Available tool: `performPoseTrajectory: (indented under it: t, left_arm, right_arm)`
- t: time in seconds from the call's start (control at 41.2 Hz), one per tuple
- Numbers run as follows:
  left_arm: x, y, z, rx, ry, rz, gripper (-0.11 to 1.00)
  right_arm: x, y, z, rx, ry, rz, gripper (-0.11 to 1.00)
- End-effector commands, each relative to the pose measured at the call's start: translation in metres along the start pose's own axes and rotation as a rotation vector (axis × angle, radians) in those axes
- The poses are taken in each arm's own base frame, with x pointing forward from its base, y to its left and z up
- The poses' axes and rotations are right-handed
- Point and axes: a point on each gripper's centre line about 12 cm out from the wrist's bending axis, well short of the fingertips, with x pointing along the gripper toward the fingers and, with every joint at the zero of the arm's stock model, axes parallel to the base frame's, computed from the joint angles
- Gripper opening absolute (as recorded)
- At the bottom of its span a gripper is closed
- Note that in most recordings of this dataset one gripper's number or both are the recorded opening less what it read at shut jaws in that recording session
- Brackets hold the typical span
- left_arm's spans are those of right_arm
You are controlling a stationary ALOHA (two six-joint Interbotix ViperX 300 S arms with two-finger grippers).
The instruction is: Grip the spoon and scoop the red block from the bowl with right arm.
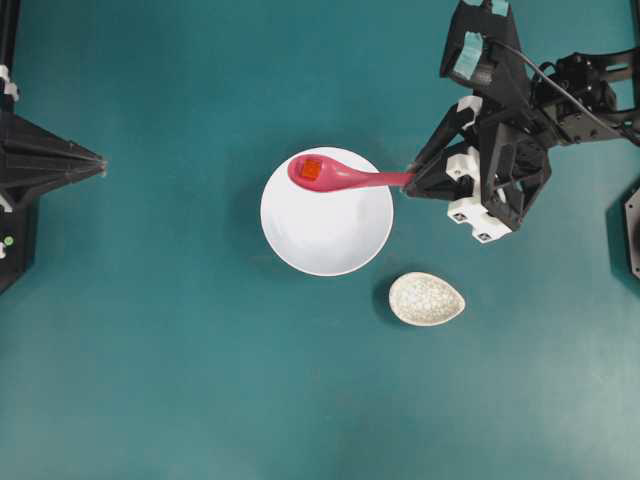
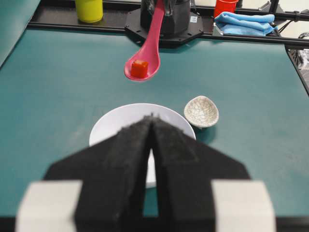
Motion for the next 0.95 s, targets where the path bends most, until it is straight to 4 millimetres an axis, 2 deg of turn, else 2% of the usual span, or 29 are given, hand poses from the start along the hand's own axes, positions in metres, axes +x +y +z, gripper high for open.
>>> performPoseTrajectory:
  t: [0.0,0.923]
  left_arm:
    - [0.0003,-0.0002,0.0139,0.003,-0.034,0.0,0.0]
    - [0.0003,-0.0002,0.0139,0.001,-0.034,0.0,0.0]
  right_arm:
    - [-0.0114,0.0058,0.0103,-0.01,-0.046,0.015,0.25]
    - [-0.0146,0.001,0.0096,-0.06,-0.054,-0.021,0.25]
